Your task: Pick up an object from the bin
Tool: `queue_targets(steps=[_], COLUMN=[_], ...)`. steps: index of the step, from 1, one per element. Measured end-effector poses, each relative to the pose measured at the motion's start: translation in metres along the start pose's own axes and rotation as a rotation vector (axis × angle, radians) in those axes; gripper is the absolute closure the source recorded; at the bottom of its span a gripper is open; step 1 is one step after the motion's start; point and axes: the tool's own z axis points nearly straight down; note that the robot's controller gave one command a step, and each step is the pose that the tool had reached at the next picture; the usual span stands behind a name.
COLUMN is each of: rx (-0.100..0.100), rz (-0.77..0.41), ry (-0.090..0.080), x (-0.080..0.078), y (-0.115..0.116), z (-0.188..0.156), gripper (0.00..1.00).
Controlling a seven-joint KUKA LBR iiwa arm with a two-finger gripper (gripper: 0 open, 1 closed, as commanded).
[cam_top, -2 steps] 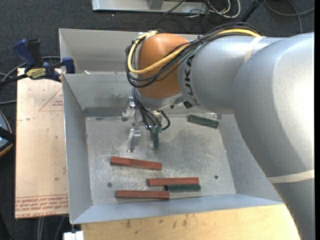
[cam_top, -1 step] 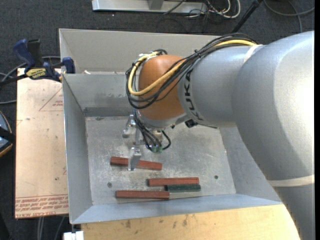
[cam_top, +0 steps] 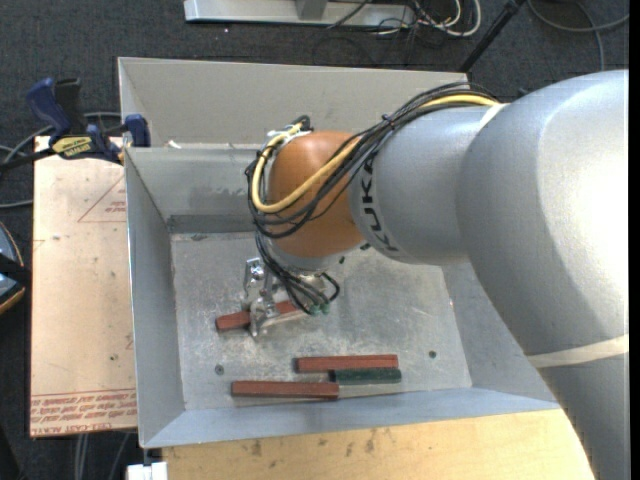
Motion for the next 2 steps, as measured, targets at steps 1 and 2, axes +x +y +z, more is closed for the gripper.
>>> queue_targets(steps=[1,2], rx=[0.000,0.002], rz=[0.000,-0.021], ry=[0.000,0.009], x=[0.000,-0.013], y=[0.000,0.000], z=[0.000,-0.129], gripper=[1.00,1.00])
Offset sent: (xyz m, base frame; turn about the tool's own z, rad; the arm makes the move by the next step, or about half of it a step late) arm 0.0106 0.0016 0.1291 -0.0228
